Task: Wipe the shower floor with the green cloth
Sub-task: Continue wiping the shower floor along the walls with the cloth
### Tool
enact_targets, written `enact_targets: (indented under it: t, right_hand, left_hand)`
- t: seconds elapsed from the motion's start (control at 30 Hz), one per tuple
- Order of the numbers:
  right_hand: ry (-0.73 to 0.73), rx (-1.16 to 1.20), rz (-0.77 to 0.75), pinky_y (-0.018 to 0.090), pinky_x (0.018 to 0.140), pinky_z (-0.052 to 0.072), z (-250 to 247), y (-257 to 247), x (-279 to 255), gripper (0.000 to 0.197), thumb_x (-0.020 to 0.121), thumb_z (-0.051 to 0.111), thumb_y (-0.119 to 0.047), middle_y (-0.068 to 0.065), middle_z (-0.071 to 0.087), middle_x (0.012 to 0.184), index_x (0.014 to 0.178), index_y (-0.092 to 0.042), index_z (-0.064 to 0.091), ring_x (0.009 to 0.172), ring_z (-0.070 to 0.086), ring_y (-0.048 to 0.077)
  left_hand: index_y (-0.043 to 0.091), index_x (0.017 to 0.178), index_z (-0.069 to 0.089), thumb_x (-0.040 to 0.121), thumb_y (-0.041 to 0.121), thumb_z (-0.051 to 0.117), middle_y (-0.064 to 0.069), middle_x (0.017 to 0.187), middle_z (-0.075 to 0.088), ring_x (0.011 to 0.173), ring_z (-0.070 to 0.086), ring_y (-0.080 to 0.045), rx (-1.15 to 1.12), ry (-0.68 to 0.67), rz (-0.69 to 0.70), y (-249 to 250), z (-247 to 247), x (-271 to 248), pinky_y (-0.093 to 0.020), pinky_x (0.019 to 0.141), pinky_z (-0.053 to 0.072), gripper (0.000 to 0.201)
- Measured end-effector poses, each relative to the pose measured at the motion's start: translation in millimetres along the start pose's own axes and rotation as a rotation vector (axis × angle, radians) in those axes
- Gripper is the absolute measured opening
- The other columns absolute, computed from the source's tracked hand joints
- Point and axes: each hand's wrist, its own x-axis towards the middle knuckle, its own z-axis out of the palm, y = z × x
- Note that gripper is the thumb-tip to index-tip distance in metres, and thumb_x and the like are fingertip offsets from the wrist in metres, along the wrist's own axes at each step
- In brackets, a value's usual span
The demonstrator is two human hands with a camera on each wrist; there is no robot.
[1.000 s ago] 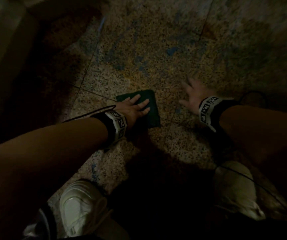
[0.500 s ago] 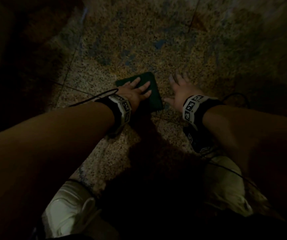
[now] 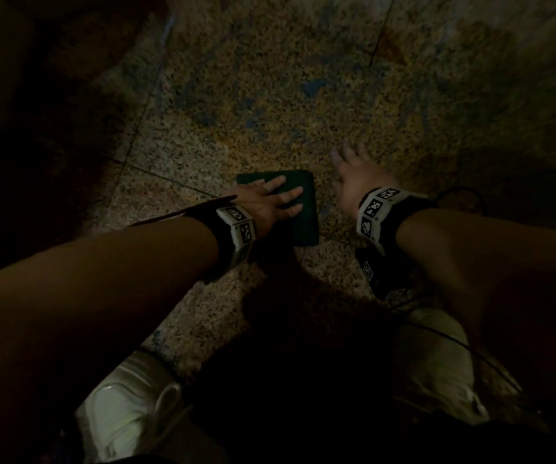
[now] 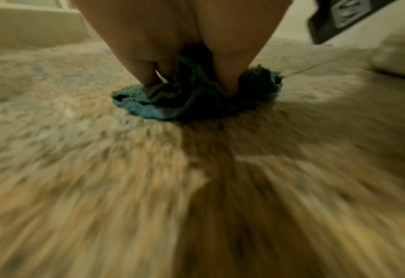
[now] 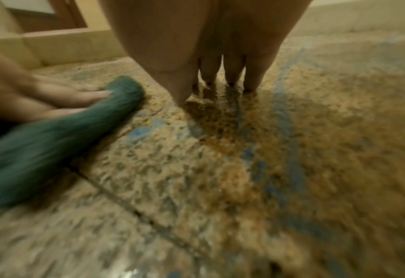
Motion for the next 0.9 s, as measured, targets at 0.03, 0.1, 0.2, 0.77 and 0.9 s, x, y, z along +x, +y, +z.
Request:
enact_targets:
  t: [0.03,0.1,0.2,0.77,0.9]
  right_hand:
    - [-0.001,0.013,0.000,0.050,0.116,0.016,-2,0,0,0.060,0.103,0.030,-0.022,0.001,-0.015,0.159,0.152,-0.021,-0.004,0.146,-0.010,0.026]
    - [-0.014,0.080,-0.003,0.047,0.118,0.010,-6,2,0,0.062,0.101,0.033,-0.011,0.000,-0.013,0.159,0.152,-0.022,0.000,0.146,-0.009,0.024]
    - [0.020,0.204,-0.015,0.036,0.115,0.006,-14,10,-4,0.059,0.100,0.032,-0.003,-0.001,-0.003,0.160,0.152,-0.024,0.014,0.147,-0.001,0.019]
    - [0.072,0.150,-0.047,0.034,0.117,0.016,-15,39,-10,0.050,0.104,0.028,-0.018,0.005,0.012,0.159,0.152,-0.017,0.015,0.145,0.015,0.024]
    - [0.094,0.199,-0.004,0.028,0.107,0.028,-21,49,-9,0.045,0.104,0.033,-0.021,0.006,0.033,0.152,0.148,-0.021,0.030,0.136,0.034,0.026]
  left_hand:
    - [0.032,0.150,-0.007,0.100,0.016,0.040,0.008,0.155,-0.024,0.144,-0.018,-0.022,-0.012,0.006,-0.009,1,-6,3,-0.037,0.118,0.002,0.071]
    - [0.031,0.150,-0.006,0.100,0.016,0.041,0.007,0.155,-0.024,0.144,-0.018,-0.023,-0.043,0.021,-0.035,4,-17,12,-0.038,0.117,0.001,0.071]
    - [0.029,0.151,-0.005,0.099,0.020,0.044,0.006,0.155,-0.023,0.143,-0.019,-0.025,-0.077,0.029,-0.066,10,-23,20,-0.039,0.117,0.000,0.072]
    - [0.031,0.150,-0.007,0.100,0.016,0.040,0.009,0.153,-0.027,0.143,-0.021,-0.022,-0.076,0.045,-0.005,37,-11,20,-0.039,0.117,-0.002,0.070]
    - [0.028,0.151,-0.005,0.100,0.018,0.041,0.007,0.155,-0.025,0.143,-0.020,-0.025,-0.085,0.056,0.003,45,-36,32,-0.039,0.117,-0.001,0.070]
